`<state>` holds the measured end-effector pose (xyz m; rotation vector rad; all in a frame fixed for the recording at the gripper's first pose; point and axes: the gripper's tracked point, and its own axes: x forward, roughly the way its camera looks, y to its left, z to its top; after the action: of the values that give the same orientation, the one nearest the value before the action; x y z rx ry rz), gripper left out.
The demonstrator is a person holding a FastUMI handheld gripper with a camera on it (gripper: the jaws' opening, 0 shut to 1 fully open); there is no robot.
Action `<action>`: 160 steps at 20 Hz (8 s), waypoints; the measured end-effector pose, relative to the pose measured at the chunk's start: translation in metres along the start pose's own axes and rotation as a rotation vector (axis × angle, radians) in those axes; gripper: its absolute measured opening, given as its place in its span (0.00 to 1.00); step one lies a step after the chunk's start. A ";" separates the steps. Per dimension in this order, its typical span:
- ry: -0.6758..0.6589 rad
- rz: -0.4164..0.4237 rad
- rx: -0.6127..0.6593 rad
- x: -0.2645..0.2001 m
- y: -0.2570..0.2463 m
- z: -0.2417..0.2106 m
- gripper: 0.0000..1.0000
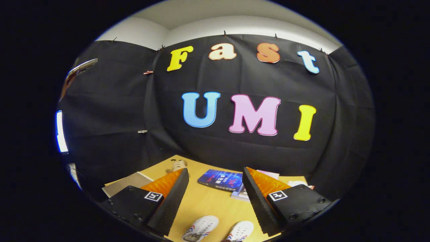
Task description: Open the storage box then place both shoes into the box .Put the left shoe in first, then the right shoe, with the right side of both shoes facing outward in a uniform manner.
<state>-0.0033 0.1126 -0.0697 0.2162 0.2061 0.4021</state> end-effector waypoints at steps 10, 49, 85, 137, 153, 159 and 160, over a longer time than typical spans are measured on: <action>0.333 0.421 0.575 0.032 0.099 -0.101 0.98; 0.746 1.040 1.374 0.037 0.221 -0.200 0.05; 0.580 0.861 0.788 0.086 0.469 -0.067 0.82; 1.004 -0.238 0.568 -0.018 0.003 -0.376 0.05; 0.695 -0.026 0.675 0.026 0.101 -0.156 0.05; 0.675 0.117 0.707 0.048 0.186 -0.103 0.05; 0.683 0.133 0.709 0.050 0.201 -0.102 0.05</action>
<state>-0.0556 0.3305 -0.1249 0.7917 1.0153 0.5140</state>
